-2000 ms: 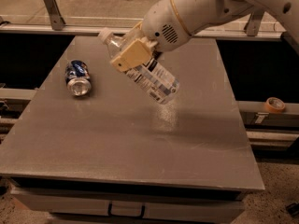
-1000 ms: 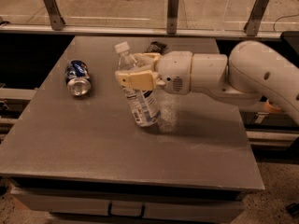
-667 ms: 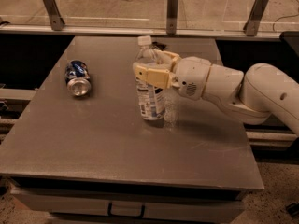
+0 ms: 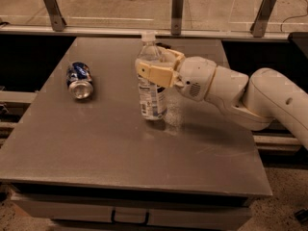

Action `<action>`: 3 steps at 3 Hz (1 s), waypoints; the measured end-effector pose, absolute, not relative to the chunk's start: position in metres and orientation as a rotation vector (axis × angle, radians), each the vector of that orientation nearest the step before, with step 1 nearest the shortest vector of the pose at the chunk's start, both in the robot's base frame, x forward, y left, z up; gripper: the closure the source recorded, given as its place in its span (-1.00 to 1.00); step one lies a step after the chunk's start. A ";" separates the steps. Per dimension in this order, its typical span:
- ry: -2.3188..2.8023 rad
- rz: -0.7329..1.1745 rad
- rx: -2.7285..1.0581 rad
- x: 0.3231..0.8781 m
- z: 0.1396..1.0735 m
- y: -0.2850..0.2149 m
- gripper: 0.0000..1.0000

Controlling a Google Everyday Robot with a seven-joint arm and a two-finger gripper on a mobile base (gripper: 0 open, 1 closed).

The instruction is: Place blue plastic bottle upright

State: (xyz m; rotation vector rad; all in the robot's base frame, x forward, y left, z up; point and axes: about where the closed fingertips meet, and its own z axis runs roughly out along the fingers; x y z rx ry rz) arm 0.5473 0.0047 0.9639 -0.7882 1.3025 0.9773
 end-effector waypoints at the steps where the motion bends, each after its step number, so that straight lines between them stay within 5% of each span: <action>1: 1.244 0.984 -0.734 0.542 1.011 -0.002 1.00; 3: 1.087 0.897 -0.869 0.526 1.062 -0.015 1.00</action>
Offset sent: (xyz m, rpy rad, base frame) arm -0.0267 -0.0319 0.1335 0.0050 -0.2220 -0.0275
